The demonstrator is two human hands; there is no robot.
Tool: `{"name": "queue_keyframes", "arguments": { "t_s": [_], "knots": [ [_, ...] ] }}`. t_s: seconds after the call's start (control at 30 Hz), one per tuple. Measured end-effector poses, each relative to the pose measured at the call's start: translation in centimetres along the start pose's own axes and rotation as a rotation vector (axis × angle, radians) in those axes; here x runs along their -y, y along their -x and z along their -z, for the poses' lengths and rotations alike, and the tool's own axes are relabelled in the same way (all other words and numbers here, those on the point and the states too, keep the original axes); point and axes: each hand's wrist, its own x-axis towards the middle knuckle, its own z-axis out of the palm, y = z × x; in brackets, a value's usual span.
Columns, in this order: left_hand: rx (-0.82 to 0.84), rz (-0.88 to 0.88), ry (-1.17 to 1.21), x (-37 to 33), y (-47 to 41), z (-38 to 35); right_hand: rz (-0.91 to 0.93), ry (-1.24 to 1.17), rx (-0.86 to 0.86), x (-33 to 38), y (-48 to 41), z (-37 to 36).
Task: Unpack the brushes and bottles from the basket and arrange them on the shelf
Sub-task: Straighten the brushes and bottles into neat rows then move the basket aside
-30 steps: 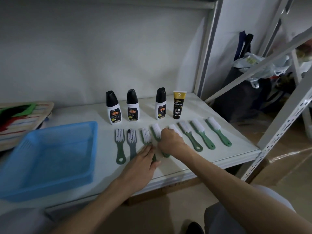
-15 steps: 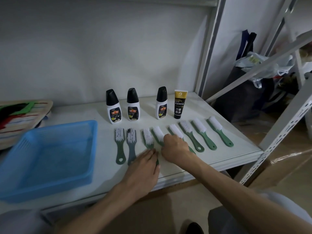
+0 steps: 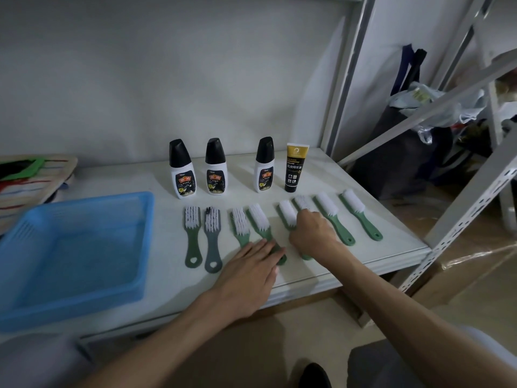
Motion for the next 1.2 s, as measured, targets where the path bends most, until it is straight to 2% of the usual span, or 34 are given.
{"name": "queue_keyframes", "arguments": {
  "t_s": [0.57, 0.73, 0.87, 1.07, 1.2],
  "knots": [
    [-0.126, 0.05, 0.167, -0.7, -0.3, 0.8, 0.048, -0.108, -0.036, 0.8, -0.3, -1.1],
    [-0.119, 0.052, 0.123, -1.0, -0.3, 0.7, 0.052, -0.055, -0.043, 1.1, 0.1, -1.0],
    [-0.069, -0.031, -0.025, -0.7, -0.1, 0.5, 0.125, -0.063, -0.072, 2.2, 1.2, -0.9],
    [-0.13, 0.121, 0.075, -1.6, 1.2, 1.8, 0.238, -0.137, -0.041, 4.7, 2.7, -1.6],
    [-0.05, 0.214, -0.008, -1.3, 2.4, 2.2, 0.274, -0.198, 0.005, 5.8, 2.7, -2.2]
  ]
}}
